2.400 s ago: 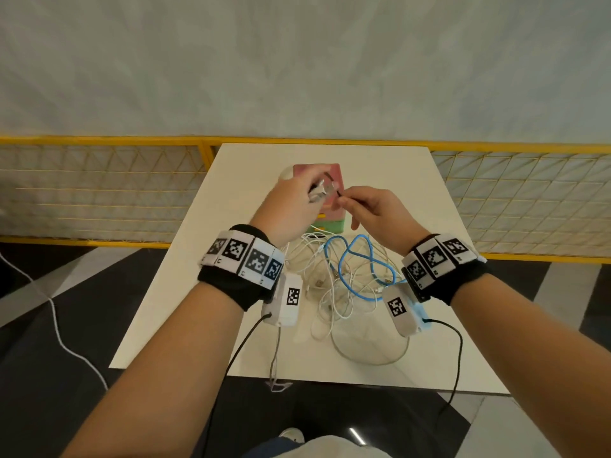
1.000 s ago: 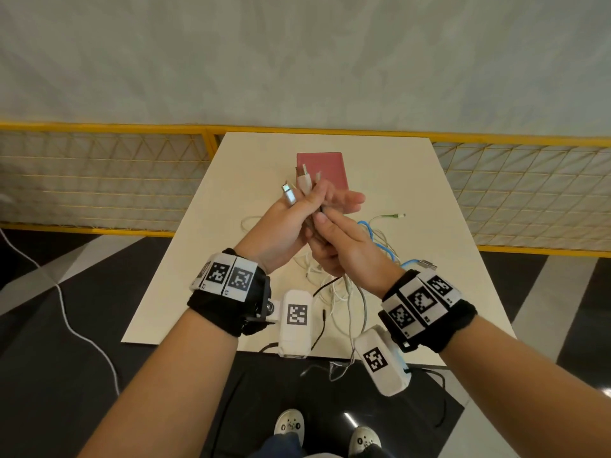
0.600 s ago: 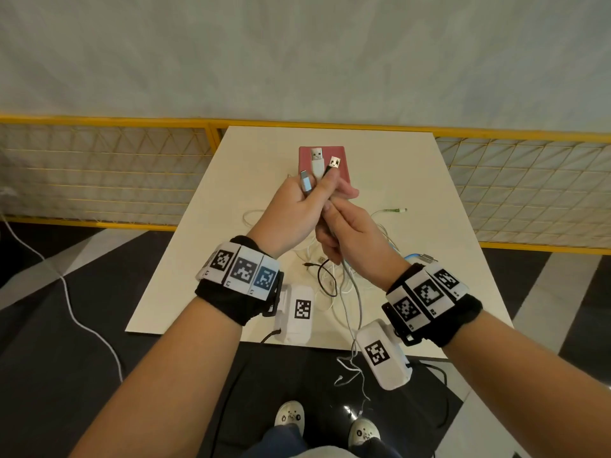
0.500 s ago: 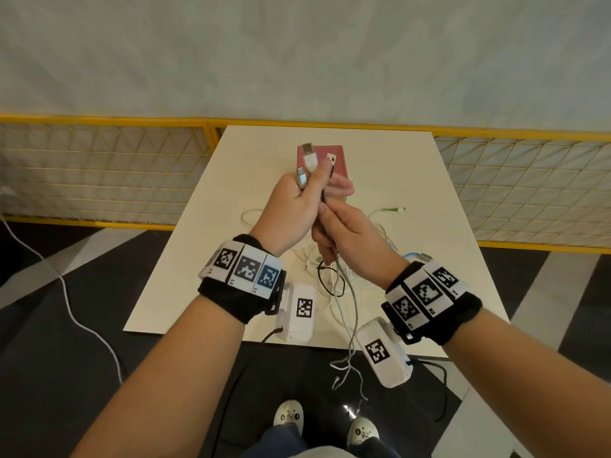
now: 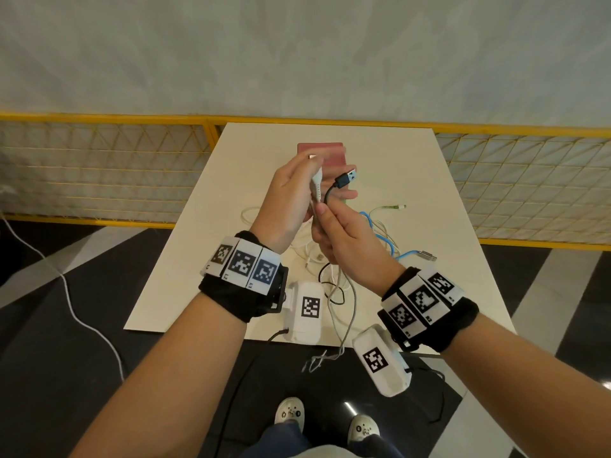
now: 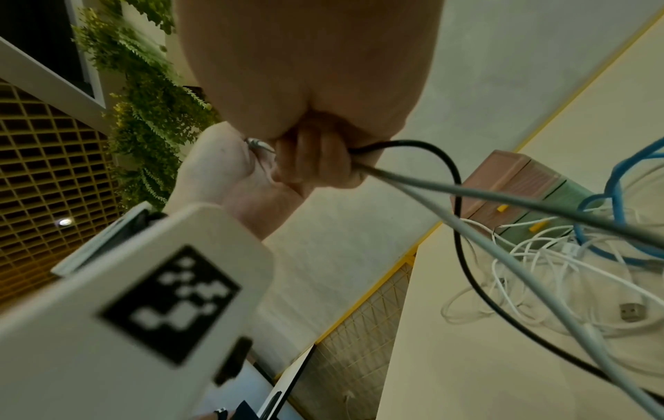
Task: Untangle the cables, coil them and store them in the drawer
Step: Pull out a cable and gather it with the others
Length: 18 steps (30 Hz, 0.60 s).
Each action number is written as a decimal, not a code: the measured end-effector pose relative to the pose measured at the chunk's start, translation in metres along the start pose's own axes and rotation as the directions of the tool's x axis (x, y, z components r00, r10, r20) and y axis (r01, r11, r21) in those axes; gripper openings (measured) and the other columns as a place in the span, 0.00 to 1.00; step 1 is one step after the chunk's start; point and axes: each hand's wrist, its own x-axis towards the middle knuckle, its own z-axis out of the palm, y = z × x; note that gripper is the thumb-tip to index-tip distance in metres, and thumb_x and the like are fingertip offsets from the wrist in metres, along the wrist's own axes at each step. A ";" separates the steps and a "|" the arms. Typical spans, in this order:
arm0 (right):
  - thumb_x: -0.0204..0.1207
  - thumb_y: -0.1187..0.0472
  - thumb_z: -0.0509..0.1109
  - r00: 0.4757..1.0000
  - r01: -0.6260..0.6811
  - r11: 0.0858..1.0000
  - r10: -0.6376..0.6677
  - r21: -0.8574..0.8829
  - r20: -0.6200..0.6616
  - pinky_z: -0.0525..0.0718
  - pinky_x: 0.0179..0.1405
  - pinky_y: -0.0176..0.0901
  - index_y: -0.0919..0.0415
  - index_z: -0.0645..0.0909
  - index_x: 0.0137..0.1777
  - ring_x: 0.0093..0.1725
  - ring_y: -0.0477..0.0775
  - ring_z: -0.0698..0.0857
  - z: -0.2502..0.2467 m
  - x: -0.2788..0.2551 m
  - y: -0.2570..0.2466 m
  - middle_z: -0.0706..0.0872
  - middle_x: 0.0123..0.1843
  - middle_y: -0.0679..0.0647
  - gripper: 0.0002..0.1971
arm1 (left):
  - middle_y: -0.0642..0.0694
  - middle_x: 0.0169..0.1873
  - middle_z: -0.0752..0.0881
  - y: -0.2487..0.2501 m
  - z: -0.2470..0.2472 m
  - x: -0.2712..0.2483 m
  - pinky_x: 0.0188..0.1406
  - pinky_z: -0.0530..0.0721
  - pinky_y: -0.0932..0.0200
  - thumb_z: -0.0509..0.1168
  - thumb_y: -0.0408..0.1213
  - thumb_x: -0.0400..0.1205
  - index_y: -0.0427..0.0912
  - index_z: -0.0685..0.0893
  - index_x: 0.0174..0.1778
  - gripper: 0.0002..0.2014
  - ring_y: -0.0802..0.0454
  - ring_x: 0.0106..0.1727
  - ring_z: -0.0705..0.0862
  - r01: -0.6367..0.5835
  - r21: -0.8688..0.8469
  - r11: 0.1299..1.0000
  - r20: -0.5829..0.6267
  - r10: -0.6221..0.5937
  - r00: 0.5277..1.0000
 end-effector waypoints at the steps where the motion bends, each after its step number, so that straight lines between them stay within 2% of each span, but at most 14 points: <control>1: 0.88 0.63 0.50 1.000 0.013 1.000 -0.013 -0.010 -0.025 0.65 0.20 0.29 0.67 0.68 0.41 0.21 0.39 0.64 0.000 0.002 0.001 0.68 0.28 0.50 0.13 | 0.38 0.56 0.89 -0.002 -0.001 0.001 0.30 0.82 0.69 0.52 0.40 0.91 0.40 0.76 0.72 0.17 0.46 0.41 0.92 0.032 -0.042 0.999 0.006 -0.031 0.999; 2: 0.88 0.63 0.51 0.998 0.025 0.999 -0.026 -0.021 -0.052 0.65 0.20 0.28 0.69 0.68 0.42 0.21 0.39 0.64 0.000 0.005 0.001 0.67 0.28 0.50 0.13 | 0.41 0.56 0.90 -0.005 -0.002 0.002 0.35 0.85 0.65 0.54 0.46 0.90 0.45 0.75 0.73 0.17 0.45 0.47 0.92 0.061 -0.063 0.996 0.027 -0.059 0.998; 4: 0.87 0.63 0.51 0.994 0.041 0.998 -0.044 -0.041 -0.095 0.65 0.19 0.31 0.70 0.70 0.43 0.20 0.39 0.65 -0.002 0.010 -0.001 0.67 0.27 0.49 0.14 | 0.43 0.57 0.90 -0.014 -0.003 0.004 0.51 0.88 0.54 0.57 0.52 0.87 0.46 0.80 0.67 0.19 0.44 0.58 0.90 0.097 0.010 0.995 0.068 -0.097 0.993; 6: 0.87 0.64 0.51 0.994 0.034 0.999 -0.038 -0.039 -0.102 0.65 0.18 0.33 0.65 0.72 0.39 0.20 0.39 0.65 -0.003 0.012 -0.005 0.68 0.25 0.48 0.15 | 0.46 0.55 0.91 -0.019 -0.004 0.005 0.68 0.82 0.49 0.53 0.54 0.88 0.47 0.87 0.58 0.21 0.51 0.63 0.87 0.094 0.144 0.985 0.075 -0.106 0.992; 8: 0.88 0.63 0.51 0.998 -0.008 1.000 0.007 -0.011 -0.068 0.63 0.17 0.32 0.62 0.70 0.37 0.19 0.41 0.64 -0.002 0.014 -0.009 0.68 0.24 0.50 0.17 | 0.51 0.48 0.93 -0.017 -0.004 0.006 0.68 0.80 0.60 0.46 0.54 0.90 0.46 0.90 0.54 0.27 0.61 0.59 0.88 0.072 0.223 0.972 0.058 -0.087 0.994; 10: 0.88 0.62 0.50 0.999 -0.036 0.999 0.036 -0.010 -0.018 0.64 0.17 0.34 0.63 0.69 0.36 0.19 0.44 0.65 -0.002 0.016 -0.010 0.69 0.24 0.53 0.17 | 0.57 0.38 0.93 -0.012 -0.004 0.007 0.56 0.82 0.71 0.44 0.54 0.90 0.50 0.90 0.47 0.29 0.69 0.49 0.88 0.060 0.271 0.961 0.025 -0.069 0.997; 11: 0.88 0.62 0.49 0.999 -0.039 0.999 0.039 -0.021 0.008 0.65 0.18 0.36 0.63 0.69 0.36 0.19 0.46 0.66 -0.003 0.017 -0.011 0.70 0.25 0.55 0.17 | 0.60 0.35 0.92 -0.011 -0.005 0.008 0.51 0.83 0.73 0.44 0.53 0.90 0.53 0.89 0.43 0.28 0.71 0.46 0.88 0.049 0.287 0.957 0.013 -0.056 0.998; 12: 0.88 0.62 0.49 0.999 -0.035 0.998 0.036 -0.050 0.030 0.68 0.19 0.38 0.64 0.69 0.37 0.20 0.49 0.68 -0.004 0.018 -0.011 0.71 0.25 0.58 0.17 | 0.61 0.35 0.92 -0.010 -0.005 0.009 0.51 0.83 0.71 0.44 0.52 0.90 0.55 0.88 0.42 0.27 0.71 0.46 0.88 0.034 0.292 0.956 0.015 -0.040 0.999; 13: 0.88 0.62 0.49 0.999 -0.024 0.996 0.028 -0.087 0.045 0.71 0.20 0.40 0.65 0.70 0.39 0.20 0.53 0.70 -0.005 0.018 -0.011 0.73 0.25 0.60 0.17 | 0.61 0.36 0.92 -0.011 -0.006 0.010 0.55 0.83 0.66 0.44 0.51 0.91 0.57 0.87 0.44 0.24 0.71 0.47 0.87 0.024 0.284 0.958 0.021 -0.031 0.999; 14: 0.88 0.62 0.50 0.998 -0.016 0.993 0.022 -0.120 0.054 0.74 0.23 0.42 0.66 0.71 0.39 0.21 0.56 0.74 -0.006 0.019 -0.010 0.75 0.25 0.61 0.17 | 0.59 0.38 0.93 -0.012 -0.007 0.012 0.59 0.82 0.58 0.45 0.50 0.91 0.57 0.85 0.50 0.21 0.70 0.49 0.88 0.019 0.257 0.966 0.032 -0.029 0.999; 16: 0.88 0.62 0.50 0.997 -0.024 0.991 0.033 -0.132 0.066 0.78 0.27 0.44 0.66 0.72 0.40 0.23 0.59 0.78 -0.007 0.018 -0.009 0.78 0.26 0.61 0.17 | 0.48 0.45 0.94 -0.014 -0.008 0.014 0.63 0.80 0.48 0.46 0.50 0.91 0.59 0.75 0.67 0.15 0.56 0.57 0.89 0.016 0.165 0.986 0.084 -0.030 0.996; 18: 0.88 0.61 0.50 0.996 -0.035 0.991 0.046 -0.127 0.080 0.80 0.30 0.47 0.65 0.72 0.41 0.25 0.60 0.80 -0.008 0.018 -0.008 0.79 0.26 0.60 0.16 | 0.42 0.48 0.93 -0.013 -0.008 0.015 0.57 0.84 0.55 0.46 0.48 0.91 0.56 0.66 0.78 0.18 0.47 0.56 0.91 0.028 0.076 0.997 0.096 -0.035 0.995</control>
